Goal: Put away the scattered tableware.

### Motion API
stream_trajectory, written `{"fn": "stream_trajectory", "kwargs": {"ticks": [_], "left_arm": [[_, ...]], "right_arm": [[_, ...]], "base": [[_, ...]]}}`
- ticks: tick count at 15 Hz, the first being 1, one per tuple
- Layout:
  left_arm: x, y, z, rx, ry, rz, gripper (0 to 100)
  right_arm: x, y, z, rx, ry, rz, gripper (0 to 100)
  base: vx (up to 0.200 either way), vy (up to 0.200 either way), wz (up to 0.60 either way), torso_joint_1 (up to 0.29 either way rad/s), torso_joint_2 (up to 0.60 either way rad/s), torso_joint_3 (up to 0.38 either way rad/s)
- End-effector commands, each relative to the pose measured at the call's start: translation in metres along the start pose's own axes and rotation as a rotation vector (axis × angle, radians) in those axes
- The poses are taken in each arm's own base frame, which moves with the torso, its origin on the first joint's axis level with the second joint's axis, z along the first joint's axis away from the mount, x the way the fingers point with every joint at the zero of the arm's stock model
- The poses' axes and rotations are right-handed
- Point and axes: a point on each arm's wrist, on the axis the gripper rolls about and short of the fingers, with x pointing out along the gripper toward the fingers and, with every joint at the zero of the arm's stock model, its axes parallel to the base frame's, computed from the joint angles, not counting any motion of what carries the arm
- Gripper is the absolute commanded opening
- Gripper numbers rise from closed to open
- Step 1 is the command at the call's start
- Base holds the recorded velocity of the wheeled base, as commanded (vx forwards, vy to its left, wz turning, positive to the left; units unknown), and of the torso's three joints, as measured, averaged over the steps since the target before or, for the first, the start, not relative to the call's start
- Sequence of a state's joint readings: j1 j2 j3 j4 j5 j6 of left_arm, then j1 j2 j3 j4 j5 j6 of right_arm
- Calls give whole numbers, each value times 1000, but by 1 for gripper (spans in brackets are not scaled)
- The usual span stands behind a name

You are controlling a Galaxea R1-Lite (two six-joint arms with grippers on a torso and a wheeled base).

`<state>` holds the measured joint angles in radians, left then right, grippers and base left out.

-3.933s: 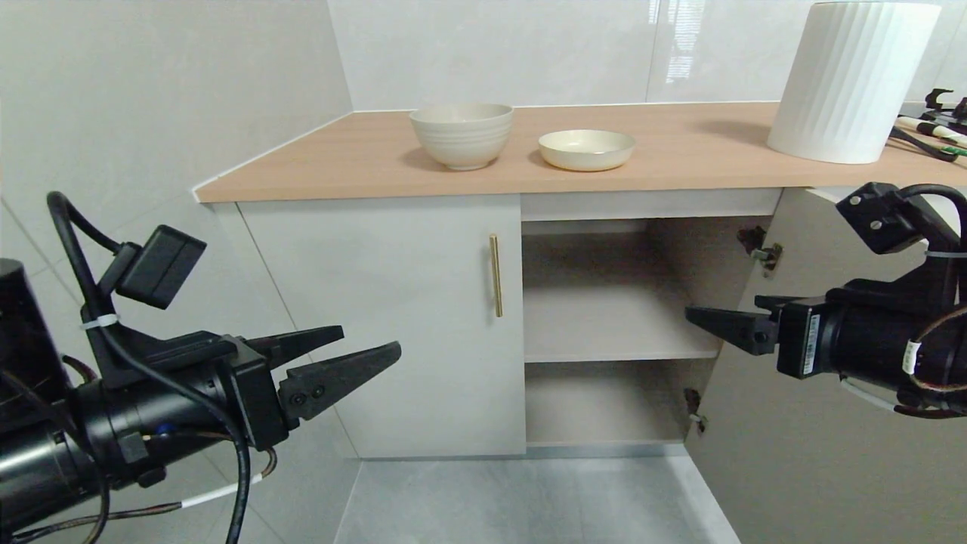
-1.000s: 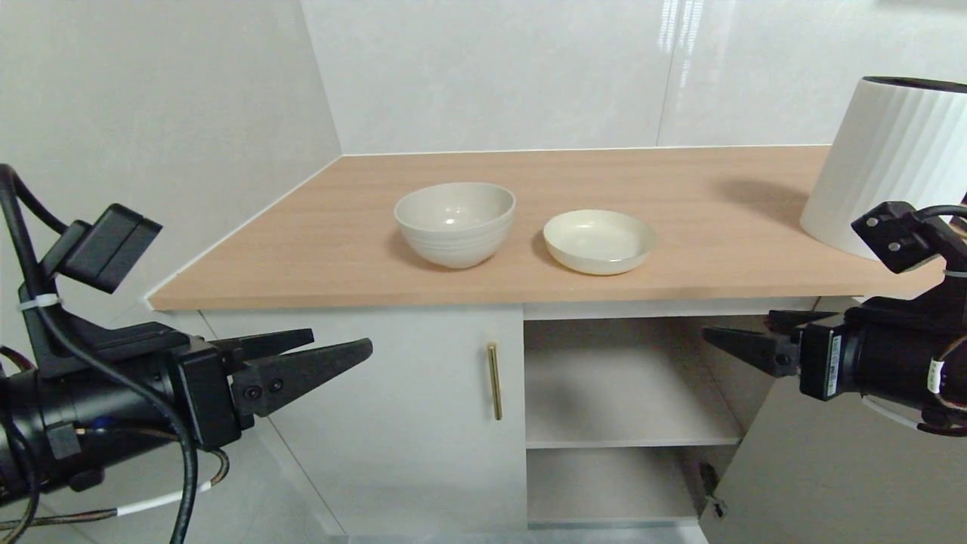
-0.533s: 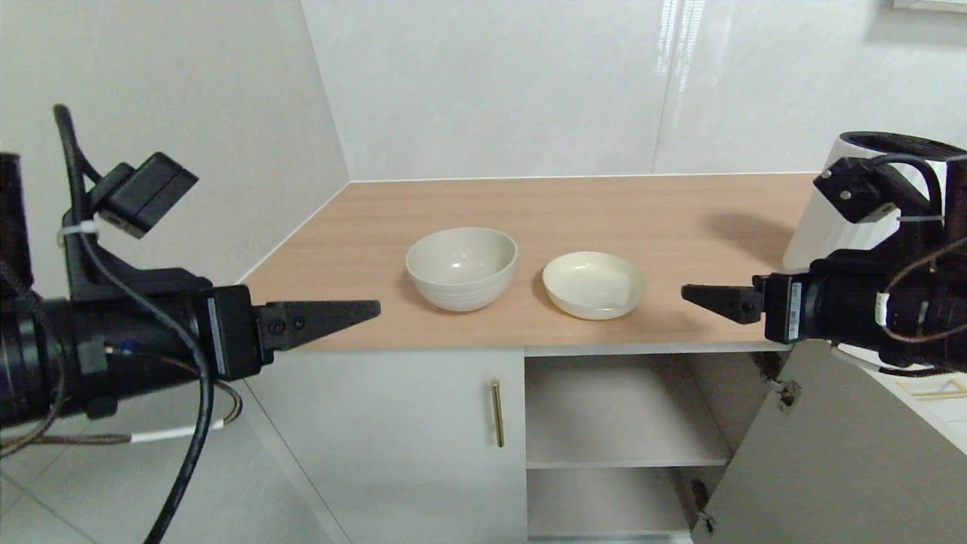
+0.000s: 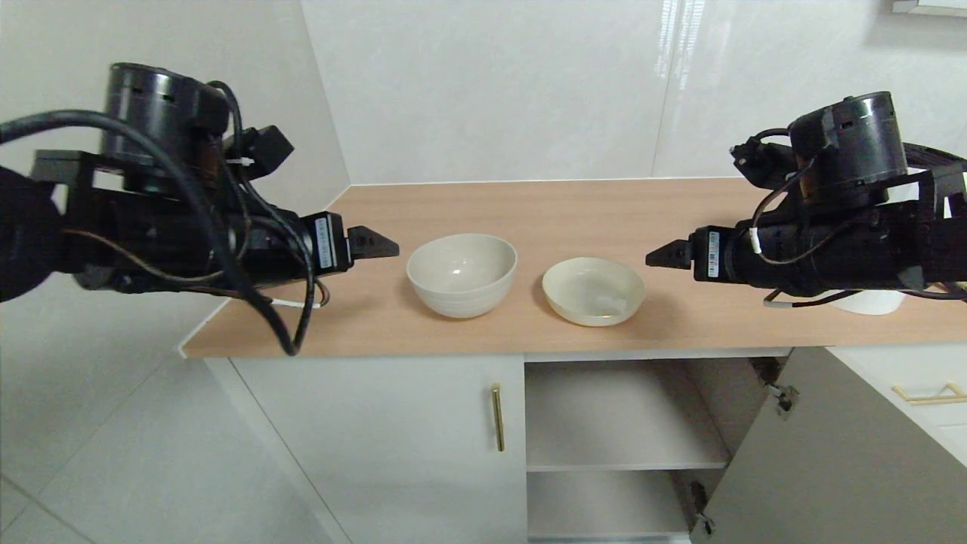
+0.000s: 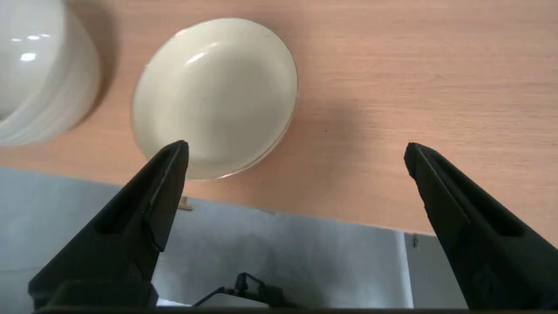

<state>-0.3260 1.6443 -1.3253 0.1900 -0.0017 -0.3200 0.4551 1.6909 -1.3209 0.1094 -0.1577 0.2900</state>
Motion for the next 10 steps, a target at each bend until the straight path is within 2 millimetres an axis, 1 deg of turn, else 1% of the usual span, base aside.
{"fn": "stream_trajectory", "kwargs": {"ticks": [1,2,3,5,8,10], "left_arm": [[64,-6,-8,1,51,86,100],[81,-12,-3,-4,21,82,100],[90,-17,-2,0,11,90,100],[95,-17,-6,6,14,123,100],[95,-18,-3,7,3,116,100],[104,-21,-7,14,18,114,100]], "right_arm": [[8,0,-3,0,14,-19,100],[8,1,-3,0,13,-22,100],[9,1,-5,0,18,-22,100],[7,1,-5,0,15,-21,100],[9,1,-7,-1,20,-23,100],[9,1,-7,-1,20,-23,100]], "base": [[0,0,0,0,0,0],[0,0,0,0,0,0],[0,0,0,0,0,0],[0,0,0,0,0,0],[0,0,0,0,0,0],[0,0,0,0,0,0]]}}
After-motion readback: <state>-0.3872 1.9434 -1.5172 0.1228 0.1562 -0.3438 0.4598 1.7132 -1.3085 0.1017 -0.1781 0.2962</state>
